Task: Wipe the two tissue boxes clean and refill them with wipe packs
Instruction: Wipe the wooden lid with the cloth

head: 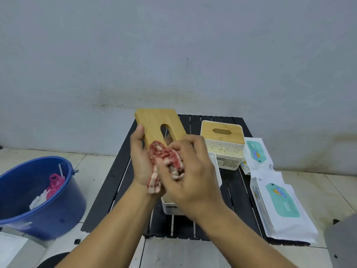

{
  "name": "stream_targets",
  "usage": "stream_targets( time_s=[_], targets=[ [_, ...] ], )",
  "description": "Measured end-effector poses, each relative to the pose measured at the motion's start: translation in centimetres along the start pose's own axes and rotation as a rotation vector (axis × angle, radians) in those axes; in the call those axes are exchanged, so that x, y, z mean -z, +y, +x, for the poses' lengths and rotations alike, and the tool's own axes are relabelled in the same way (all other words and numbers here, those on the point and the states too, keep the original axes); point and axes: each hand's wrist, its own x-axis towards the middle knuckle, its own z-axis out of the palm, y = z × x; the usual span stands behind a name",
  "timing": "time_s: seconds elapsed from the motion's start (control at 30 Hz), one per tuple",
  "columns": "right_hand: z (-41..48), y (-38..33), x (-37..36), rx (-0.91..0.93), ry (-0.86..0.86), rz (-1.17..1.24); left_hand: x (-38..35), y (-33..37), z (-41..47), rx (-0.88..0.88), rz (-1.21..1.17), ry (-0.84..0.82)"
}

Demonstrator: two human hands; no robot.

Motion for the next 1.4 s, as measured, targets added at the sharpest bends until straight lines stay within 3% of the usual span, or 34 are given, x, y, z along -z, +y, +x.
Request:
stream_targets(
  time_s=[0.13,0.43,0.67,0.87,1.07,1.27,1.4],
  targets=[
    [0.9,4.2,0.9,-0.150,0.034,-0.146,-0.1,0.4,-0.1,-0.062,0.058,-0.026],
    [3.4,6.1,3.2,-0.230,0.186,-0.189,-1.8,-2.5,-1.6,0.185,0.219,-0.079],
    [3.8,6.1,4.2,-0.327,0.205,-0.128,-2.7,-3.9,-2.1,0.196,0.318,-0.075],
    [4.1,2.3,3.3,-0.204,0.180,0.028,-3.3,-4.2,-2.2,0.169,0.277,-0.106],
    [4.1,6.6,4.0,-0.467,0.199,-0.048,-2.7,-3.7,-2.1,0.119,0.309,-0.108],
    [4.5,2.5,3.9,-0.292,0.153,0.096,-3.2,-4.5,-1.7,0.168,0.279,-0.100],
    [3.6,0.9,3.0,-0.279,-0.011,0.119,-2.4,-3.3,-1.3,0.086,0.181,-0.056]
  ],
)
